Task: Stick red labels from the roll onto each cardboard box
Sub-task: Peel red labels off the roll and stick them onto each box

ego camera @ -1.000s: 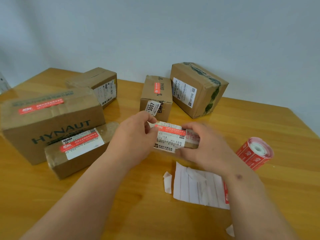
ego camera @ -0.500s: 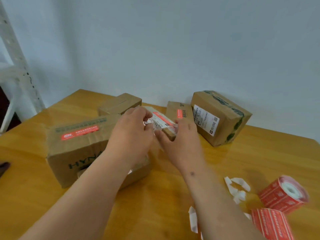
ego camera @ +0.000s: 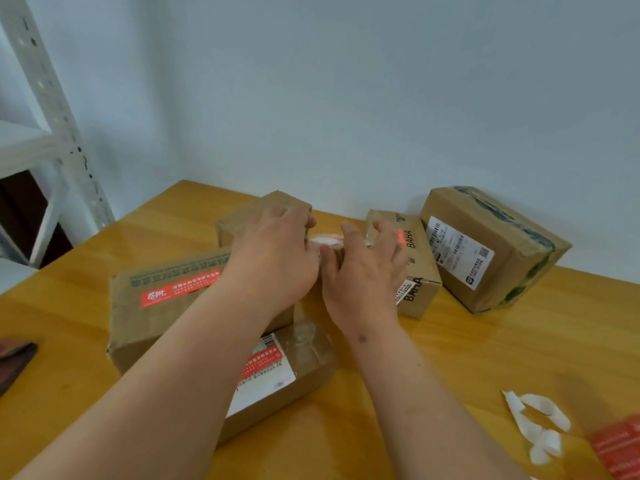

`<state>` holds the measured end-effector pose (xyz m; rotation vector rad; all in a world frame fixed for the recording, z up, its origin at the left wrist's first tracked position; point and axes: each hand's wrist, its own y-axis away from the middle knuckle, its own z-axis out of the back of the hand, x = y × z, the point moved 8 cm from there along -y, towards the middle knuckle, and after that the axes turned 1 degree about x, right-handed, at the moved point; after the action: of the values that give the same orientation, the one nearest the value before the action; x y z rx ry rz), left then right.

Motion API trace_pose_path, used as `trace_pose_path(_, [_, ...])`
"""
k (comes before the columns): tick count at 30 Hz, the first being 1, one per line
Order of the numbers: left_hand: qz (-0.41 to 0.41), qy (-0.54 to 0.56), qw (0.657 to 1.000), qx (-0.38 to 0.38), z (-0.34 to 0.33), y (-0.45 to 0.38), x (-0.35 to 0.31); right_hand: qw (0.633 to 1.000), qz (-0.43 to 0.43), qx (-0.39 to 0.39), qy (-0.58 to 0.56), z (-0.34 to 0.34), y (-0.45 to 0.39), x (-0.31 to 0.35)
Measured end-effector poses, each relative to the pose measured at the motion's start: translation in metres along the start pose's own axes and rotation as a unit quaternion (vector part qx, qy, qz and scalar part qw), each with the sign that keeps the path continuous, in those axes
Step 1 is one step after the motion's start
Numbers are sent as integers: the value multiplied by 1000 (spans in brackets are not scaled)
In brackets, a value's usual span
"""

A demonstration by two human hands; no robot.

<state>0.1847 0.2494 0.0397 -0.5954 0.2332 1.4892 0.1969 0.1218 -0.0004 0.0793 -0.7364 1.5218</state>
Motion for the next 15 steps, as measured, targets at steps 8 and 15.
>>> trace_pose_path(8, [61,-168,979,94,7,-65,40,992,60,82,72,-17,-2,10])
trace_pose_path(15, [186,-150,954,179,-22,-89,97,991,58,97,65,-17,-2,8])
